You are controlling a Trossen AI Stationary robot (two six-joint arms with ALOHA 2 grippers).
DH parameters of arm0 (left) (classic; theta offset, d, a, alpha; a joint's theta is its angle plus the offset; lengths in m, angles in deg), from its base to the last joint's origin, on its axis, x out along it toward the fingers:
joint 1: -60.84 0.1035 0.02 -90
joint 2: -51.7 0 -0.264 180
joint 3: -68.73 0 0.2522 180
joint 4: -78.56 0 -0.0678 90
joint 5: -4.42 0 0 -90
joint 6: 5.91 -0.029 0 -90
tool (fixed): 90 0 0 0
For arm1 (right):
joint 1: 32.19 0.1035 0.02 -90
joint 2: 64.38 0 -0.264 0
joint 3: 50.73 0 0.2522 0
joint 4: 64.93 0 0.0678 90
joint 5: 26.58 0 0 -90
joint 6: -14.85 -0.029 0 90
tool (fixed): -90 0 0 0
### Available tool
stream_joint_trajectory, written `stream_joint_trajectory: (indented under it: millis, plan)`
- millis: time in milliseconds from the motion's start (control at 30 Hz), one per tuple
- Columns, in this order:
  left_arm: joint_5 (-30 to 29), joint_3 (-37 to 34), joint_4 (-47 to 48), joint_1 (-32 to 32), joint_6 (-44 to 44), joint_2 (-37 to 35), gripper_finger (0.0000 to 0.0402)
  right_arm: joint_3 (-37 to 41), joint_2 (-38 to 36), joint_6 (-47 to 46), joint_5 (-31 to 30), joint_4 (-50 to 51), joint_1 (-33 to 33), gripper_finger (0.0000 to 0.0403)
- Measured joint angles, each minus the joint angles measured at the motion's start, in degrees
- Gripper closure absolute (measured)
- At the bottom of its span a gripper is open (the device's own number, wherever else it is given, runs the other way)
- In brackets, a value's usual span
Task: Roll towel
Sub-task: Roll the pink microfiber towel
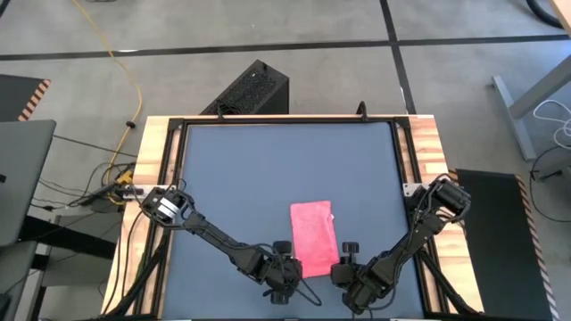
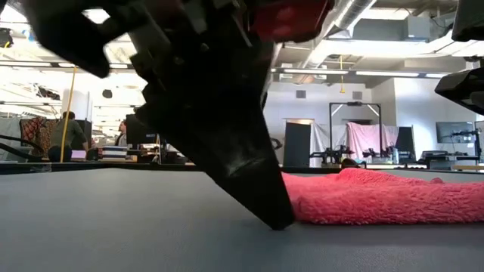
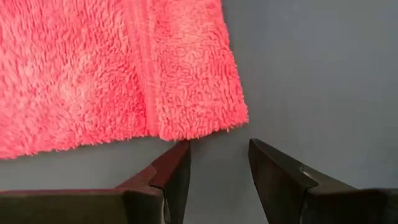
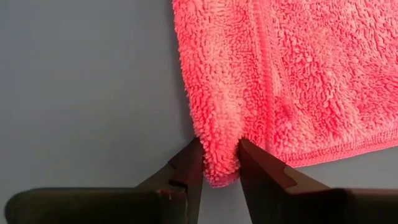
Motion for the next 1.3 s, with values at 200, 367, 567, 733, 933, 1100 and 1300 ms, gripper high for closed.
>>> stream_joint_trajectory:
  millis: [200,367,567,733,933,1100,1300]
  plan:
    - [-5.1,4.1,0.6,-1.2,-6.6,0.1,0.0248,0.0,0.0,0.0,0.0,0.0,0.0,0.0278]
    - [-6.2,8.3,1.4,-1.8,-11.8,0.1,0.0249,0.0,0.0,-0.1,0.0,0.0,-0.1,0.0278]
    - [-5.3,8.5,4.6,-1.7,-10.3,0.2,0.0249,0.0,0.0,-0.1,-0.1,0.0,-0.2,0.0278]
    - [-5.5,8.4,3.8,-1.5,-11.1,0.2,0.0249,0.0,0.0,-0.4,-0.1,0.0,-0.2,0.0278]
    - [-2.6,7.2,1.2,0.0,-10.0,0.2,0.0249,0.0,0.0,-0.4,-0.1,0.0,-0.2,0.0278]
    - [0.8,6.6,3.0,1.2,-4.2,0.2,0.0249,0.0,0.0,-0.5,-0.1,0.0,-0.2,0.0278]
    - [2.2,6.7,1.8,1.2,-4.4,0.2,0.0249,0.0,0.0,-0.5,-0.1,0.0,-0.2,0.0278]
